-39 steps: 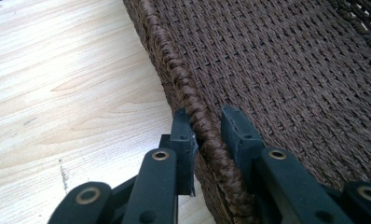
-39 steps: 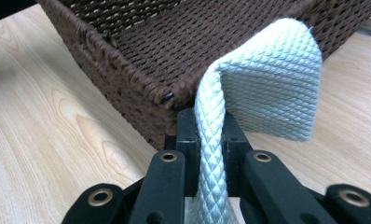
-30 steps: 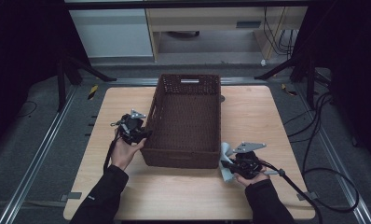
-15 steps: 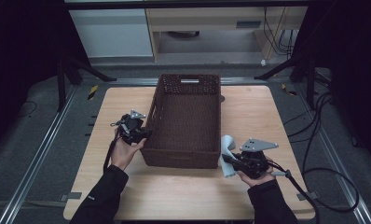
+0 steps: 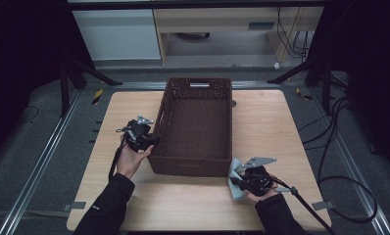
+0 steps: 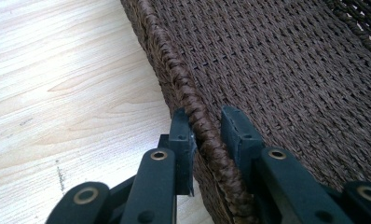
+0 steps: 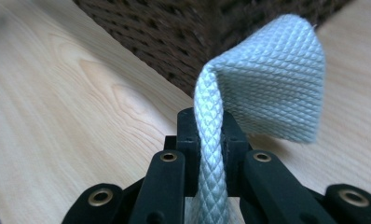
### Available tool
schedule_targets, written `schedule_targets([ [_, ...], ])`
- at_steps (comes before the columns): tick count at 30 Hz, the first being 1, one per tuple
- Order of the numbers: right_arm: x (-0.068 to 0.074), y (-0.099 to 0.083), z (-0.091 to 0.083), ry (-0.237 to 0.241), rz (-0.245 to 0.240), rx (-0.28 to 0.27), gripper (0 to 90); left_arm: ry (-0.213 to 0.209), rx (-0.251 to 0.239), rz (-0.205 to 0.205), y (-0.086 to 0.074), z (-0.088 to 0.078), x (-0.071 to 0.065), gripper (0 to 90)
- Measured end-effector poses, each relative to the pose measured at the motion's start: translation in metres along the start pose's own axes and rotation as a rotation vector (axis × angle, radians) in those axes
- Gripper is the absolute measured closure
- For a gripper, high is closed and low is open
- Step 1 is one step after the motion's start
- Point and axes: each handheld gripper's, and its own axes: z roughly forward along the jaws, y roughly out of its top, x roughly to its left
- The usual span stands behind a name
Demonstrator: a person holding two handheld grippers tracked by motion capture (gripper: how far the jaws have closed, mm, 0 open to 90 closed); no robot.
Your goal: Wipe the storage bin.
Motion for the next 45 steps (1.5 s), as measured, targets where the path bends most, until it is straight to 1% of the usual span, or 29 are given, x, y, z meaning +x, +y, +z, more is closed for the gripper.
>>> schedule_targets([
  [1,-0.001,0.0,0.0,0.001,0.007,0.002,82.6,0.0,0.0,0.0,0.0,0.0,0.0,73.9],
  [3,0.001,0.003,-0.006,-0.001,-0.002,-0.024,82.6,-0.002,-0.001,-0.001,0.0,0.0,0.0,73.9],
  [4,0.001,0.005,-0.009,-0.002,-0.012,-0.042,82.5,-0.002,-0.001,-0.001,0.0,0.0,0.0,73.9],
  [7,0.007,0.013,-0.025,-0.006,-0.027,-0.118,82.5,-0.002,-0.002,-0.001,0.0,0.0,0.0,73.9],
  [11,0.015,0.021,-0.04,-0.018,-0.057,-0.167,82.5,-0.002,-0.002,-0.002,0.0,0.0,0.0,73.9],
  [13,0.017,0.023,-0.043,-0.023,-0.065,-0.176,82.5,-0.003,-0.002,-0.001,0.0,0.0,0.0,73.9],
  [17,0.016,0.02,-0.04,-0.021,-0.063,-0.163,82.6,-0.004,0.001,0.001,0.0,0.0,0.001,73.8],
  [22,0.011,0.004,-0.019,-0.013,-0.037,-0.077,82.6,-0.004,0.001,0.002,0.0,0.0,0.001,73.8],
  [27,0.007,-0.003,-0.006,-0.005,-0.016,-0.024,82.6,-0.003,-0.001,-0.001,0.0,0.0,0.0,73.8],
  [33,0.003,-0.007,0.005,-0.002,0.003,0.036,82.5,-0.003,-0.001,-0.001,0.0,0.0,0.0,73.8],
  [35,0.001,-0.007,0.004,0.0,0.008,0.034,82.5,-0.003,-0.001,-0.001,0.0,0.0,0.0,73.8],
  [36,0.0,-0.006,0.002,0.001,0.008,0.021,82.5,-0.004,-0.001,-0.002,0.0,0.0,0.0,73.8],
  [39,-0.005,-0.005,-0.006,-0.024,0.022,-0.006,82.5,-0.004,0.001,0.001,0.0,0.0,0.001,73.8],
  [40,-0.008,-0.005,-0.009,-0.036,0.028,-0.013,82.5,-0.004,0.001,0.001,0.0,0.0,0.001,73.8],
  [41,-0.015,-0.006,-0.015,-0.066,0.041,-0.026,82.4,-0.005,0.001,0.001,0.0,0.0,0.001,73.8],
  [42,-0.015,-0.006,-0.015,-0.066,0.041,-0.026,82.4,-0.005,0.001,0.001,0.0,0.0,0.001,73.8],
  [43,-0.025,-0.008,-0.023,-0.099,0.061,-0.038,82.4,-0.005,0.001,0.001,0.0,0.0,0.001,73.8],
  [44,-0.025,-0.008,-0.023,-0.099,0.061,-0.038,82.4,-0.005,0.001,0.001,0.0,0.0,0.001,73.8],
  [45,-0.029,-0.009,-0.027,-0.118,0.07,-0.044,82.4,-0.005,0.001,0.001,0.0,0.0,0.001,73.8],
])
